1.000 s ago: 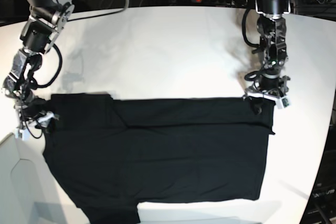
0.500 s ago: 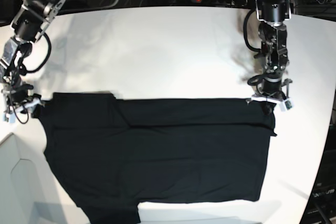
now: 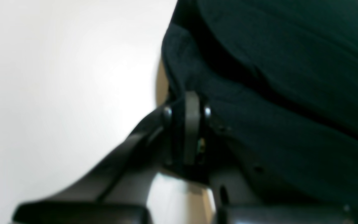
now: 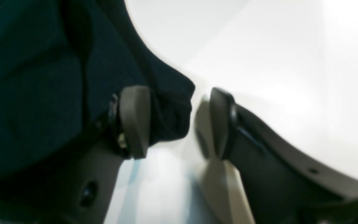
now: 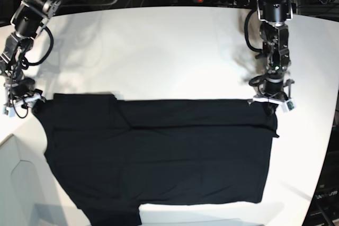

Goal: Fold the T-shirt properly
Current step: 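Lower the folded edge and open both grippers, then grasp the shirt edge with both grippers and drag it back toward the robot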

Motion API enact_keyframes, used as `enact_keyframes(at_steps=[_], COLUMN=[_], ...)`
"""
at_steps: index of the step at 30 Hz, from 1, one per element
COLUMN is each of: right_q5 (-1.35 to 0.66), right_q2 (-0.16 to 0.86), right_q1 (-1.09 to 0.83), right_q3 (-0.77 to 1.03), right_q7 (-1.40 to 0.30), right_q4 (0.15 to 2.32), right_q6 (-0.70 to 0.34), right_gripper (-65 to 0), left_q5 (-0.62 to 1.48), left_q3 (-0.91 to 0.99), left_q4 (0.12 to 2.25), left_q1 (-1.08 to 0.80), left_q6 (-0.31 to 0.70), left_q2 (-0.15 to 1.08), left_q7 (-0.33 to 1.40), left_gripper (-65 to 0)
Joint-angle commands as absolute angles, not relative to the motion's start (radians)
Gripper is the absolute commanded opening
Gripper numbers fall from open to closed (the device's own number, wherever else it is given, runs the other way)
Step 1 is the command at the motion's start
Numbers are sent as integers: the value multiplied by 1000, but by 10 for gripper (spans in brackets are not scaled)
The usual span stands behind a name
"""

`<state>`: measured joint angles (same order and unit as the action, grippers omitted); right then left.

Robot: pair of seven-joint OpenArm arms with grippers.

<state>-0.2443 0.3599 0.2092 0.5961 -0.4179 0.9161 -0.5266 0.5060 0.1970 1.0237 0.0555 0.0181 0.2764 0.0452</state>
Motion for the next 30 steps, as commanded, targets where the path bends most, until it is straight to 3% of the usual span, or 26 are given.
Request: enact_keyframes(at_steps=[1, 6, 14, 23, 30], right_q5=[-231, -229, -234, -234, -234], right_q2=[372, 367, 371, 374, 374], right_q1=[197, 185, 182, 45, -39], right_q3=[596, 596, 602, 610, 676], right_q7=[-458, -463, -464, -585, -607], right_q4=[923, 954, 1009, 1326, 1454], right_q6=[-533, -599, -601, -601, -601], right_gripper=[-390, -650, -650, -650, -650], left_q5=[504, 507, 512, 512, 512], left_q3=[200, 202, 203, 213, 344], left_q4=[1023, 1033, 1061, 1349, 1558], left_q1=[47, 24, -10, -186, -321], left_q6=[4, 1, -2, -4, -4], left_q2=[278, 282, 285, 286, 280], left_q7=[105, 105, 107, 107, 107], left_gripper=[-646, -646, -646, -647, -647])
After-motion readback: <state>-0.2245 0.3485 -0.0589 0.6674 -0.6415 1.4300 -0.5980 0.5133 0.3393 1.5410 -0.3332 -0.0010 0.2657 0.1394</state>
